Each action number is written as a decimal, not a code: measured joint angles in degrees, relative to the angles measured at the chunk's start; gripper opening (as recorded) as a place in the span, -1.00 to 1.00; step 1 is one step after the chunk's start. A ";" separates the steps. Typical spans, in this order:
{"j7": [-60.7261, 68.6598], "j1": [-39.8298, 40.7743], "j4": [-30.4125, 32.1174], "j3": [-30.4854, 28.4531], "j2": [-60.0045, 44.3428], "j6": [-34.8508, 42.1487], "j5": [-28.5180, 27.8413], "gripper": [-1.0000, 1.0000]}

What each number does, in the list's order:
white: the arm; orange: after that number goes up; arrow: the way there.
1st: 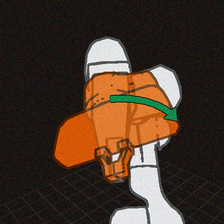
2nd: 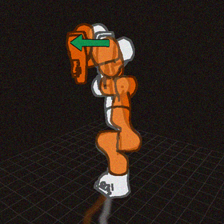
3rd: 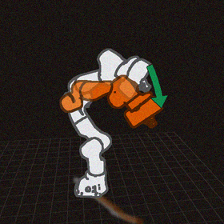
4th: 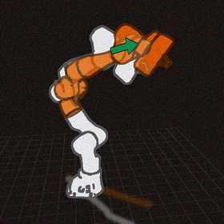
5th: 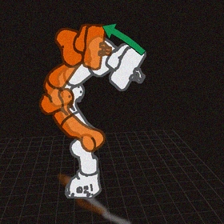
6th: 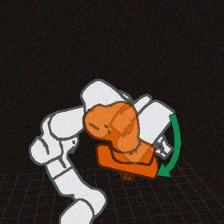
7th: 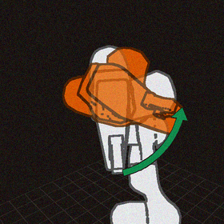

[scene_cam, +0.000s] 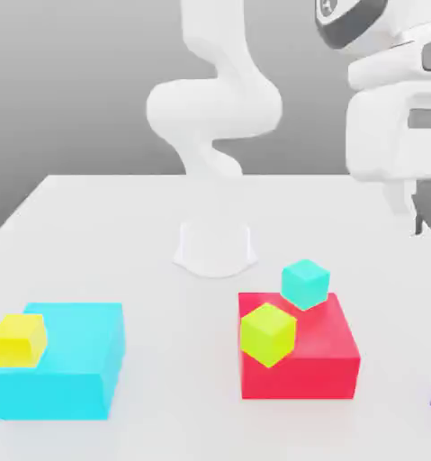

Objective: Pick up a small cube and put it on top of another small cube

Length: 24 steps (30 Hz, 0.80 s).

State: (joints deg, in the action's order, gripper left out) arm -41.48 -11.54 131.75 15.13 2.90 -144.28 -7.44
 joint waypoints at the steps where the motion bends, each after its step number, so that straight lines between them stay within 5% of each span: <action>1: 0.01 -1.16 -0.01 0.48 -2.11 -0.58 -0.65 0.00; 10: 0.59 -8.56 -0.09 3.35 -21.08 -5.82 -5.75 0.00; 15: -2.35 -12.83 -1.92 -0.22 -31.49 -12.37 -10.61 0.00; 16: -2.79 -13.39 -2.20 -0.90 -32.73 -13.31 -11.23 -1.00; 24: -2.17 -12.79 -1.84 -0.07 -31.24 -12.16 -10.38 -1.00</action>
State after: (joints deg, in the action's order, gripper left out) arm -43.65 -24.32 129.91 15.06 -28.34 -156.44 -17.82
